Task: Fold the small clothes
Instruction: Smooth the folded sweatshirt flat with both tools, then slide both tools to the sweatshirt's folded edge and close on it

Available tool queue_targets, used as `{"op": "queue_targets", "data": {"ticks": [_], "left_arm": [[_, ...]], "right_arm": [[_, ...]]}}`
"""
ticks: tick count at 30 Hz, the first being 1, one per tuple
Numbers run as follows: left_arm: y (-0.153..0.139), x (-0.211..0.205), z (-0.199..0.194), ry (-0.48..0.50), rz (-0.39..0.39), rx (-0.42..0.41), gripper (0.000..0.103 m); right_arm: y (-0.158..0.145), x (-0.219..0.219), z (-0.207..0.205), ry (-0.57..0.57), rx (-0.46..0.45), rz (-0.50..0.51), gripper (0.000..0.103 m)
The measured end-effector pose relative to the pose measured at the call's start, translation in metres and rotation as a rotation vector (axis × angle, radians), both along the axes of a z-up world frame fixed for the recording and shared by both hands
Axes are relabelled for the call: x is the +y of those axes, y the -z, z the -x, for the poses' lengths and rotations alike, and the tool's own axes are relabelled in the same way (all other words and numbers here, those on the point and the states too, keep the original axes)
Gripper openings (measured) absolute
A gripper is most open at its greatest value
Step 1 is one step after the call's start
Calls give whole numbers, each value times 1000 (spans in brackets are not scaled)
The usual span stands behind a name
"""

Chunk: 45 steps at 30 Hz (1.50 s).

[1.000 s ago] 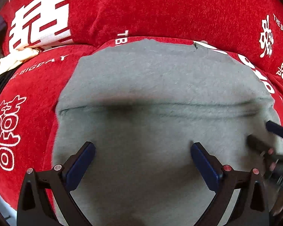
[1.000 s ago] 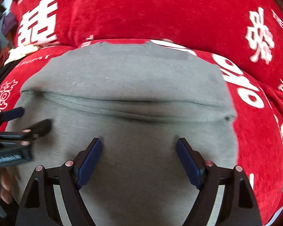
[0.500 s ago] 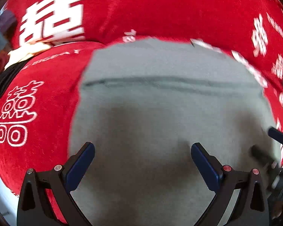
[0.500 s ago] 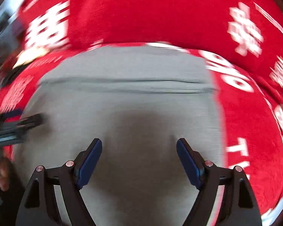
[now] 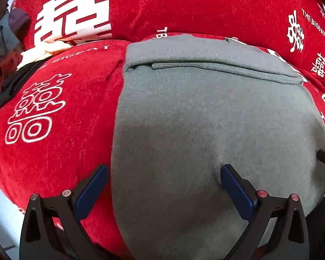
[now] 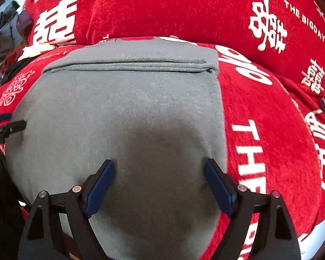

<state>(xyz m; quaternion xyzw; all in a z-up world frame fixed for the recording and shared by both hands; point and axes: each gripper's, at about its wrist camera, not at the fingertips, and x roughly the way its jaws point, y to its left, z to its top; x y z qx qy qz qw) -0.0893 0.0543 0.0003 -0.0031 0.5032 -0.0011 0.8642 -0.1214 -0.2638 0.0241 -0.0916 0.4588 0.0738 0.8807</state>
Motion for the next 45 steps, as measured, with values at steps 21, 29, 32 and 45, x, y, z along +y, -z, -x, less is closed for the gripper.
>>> {"op": "queue_targets", "data": {"ticks": [21,29,32,45], "left_arm": [[12,-44,34,94,11,-4,103],[13,-30,40,52,18,43,103],[8,-21,43,39,19,59,103],[31,-54,64,249,-86,151,103]], "right_arm": [[20,25,56,-197,-3,35,92],[18,13,58,-155,34,50,92],[11,23,63,-149,6,117,92],[36,105,86,-433,-45,219,92]]}}
